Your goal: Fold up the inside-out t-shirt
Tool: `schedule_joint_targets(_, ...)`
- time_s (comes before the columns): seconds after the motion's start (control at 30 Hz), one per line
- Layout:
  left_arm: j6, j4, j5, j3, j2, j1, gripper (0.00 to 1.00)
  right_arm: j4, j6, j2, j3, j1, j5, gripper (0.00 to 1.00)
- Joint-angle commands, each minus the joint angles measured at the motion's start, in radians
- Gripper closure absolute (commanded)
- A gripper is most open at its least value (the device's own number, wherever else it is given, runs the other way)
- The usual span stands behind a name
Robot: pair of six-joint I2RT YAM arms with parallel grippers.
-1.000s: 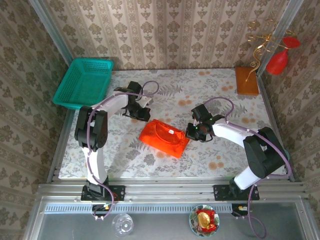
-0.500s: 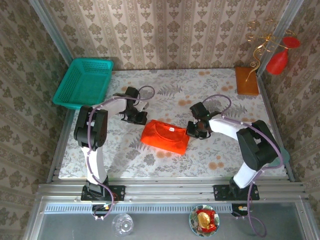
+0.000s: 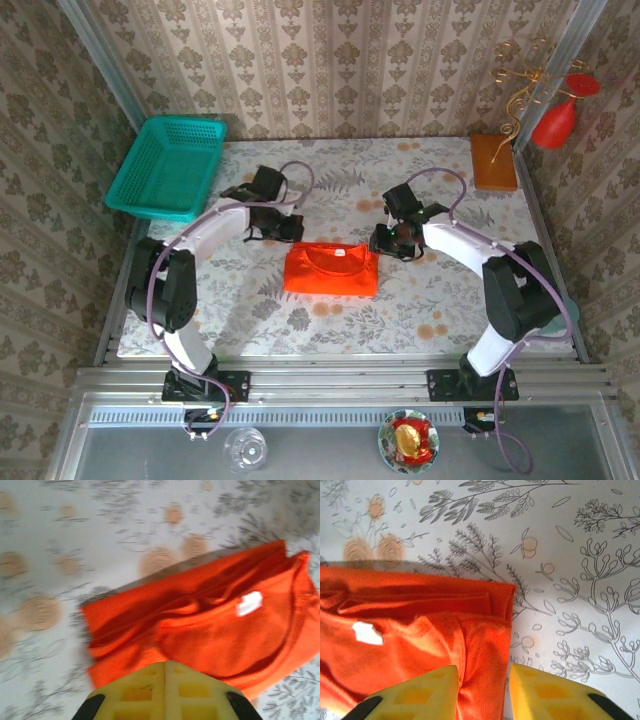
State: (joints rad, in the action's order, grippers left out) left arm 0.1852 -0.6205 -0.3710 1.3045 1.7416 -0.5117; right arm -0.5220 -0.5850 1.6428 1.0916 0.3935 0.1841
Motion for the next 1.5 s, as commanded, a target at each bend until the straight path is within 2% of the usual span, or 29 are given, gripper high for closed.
schedule_joint_targets(0.0, 0.040, -0.012, 0.004, 0.034, 0.050, -0.066, 0.99, -0.026, -0.033, -0.048, -0.050, -0.002, 0.085, 0.63)
schedule_joint_targets(0.17, 0.032, -0.039, 0.098, 0.055, 0.142, -0.114, 1.00, -0.019, -0.055, -0.051, -0.089, -0.002, 0.135, 0.59)
schedule_joint_targets(0.37, 0.003, -0.078, 0.214, 0.049, 0.226, -0.115, 1.00, 0.042, -0.065, -0.012, -0.107, -0.004, 0.178, 0.56)
schedule_joint_targets(0.57, -0.004, -0.079, 0.215, 0.040, 0.258, -0.114, 1.00, 0.140, -0.082, 0.045, -0.114, -0.002, 0.269, 0.57)
schedule_joint_targets(0.63, 0.000, -0.074, 0.214, 0.035, 0.258, -0.114, 1.00, 0.158, -0.087, 0.056, -0.103, -0.002, 0.280, 0.62)
schedule_joint_targets(0.83, 0.005, -0.072, 0.211, 0.035, 0.251, -0.114, 1.00, 0.208, -0.071, 0.026, -0.074, 0.015, 0.326, 0.91)
schedule_joint_targets(0.9, 0.005, -0.073, 0.211, 0.035, 0.251, -0.114, 1.00, 0.213, -0.057, 0.025, -0.067, 0.026, 0.338, 0.96)
schedule_joint_targets(1.0, 0.005, -0.077, 0.208, 0.035, 0.256, -0.114, 1.00, 0.182, -0.050, 0.059, -0.058, 0.028, 0.311, 0.97)
schedule_joint_targets(1.1, 0.006, -0.079, 0.207, 0.033, 0.256, -0.114, 1.00, 0.131, -0.069, 0.109, -0.056, 0.018, 0.234, 0.96)
schedule_joint_targets(1.27, 0.005, -0.081, 0.213, 0.024, 0.251, -0.114, 1.00, 0.054, -0.064, 0.157, -0.042, 0.014, 0.124, 0.87)
schedule_joint_targets(1.47, 0.004, -0.085, 0.212, 0.024, 0.249, -0.114, 1.00, -0.002, -0.050, 0.088, -0.018, 0.013, 0.087, 0.73)
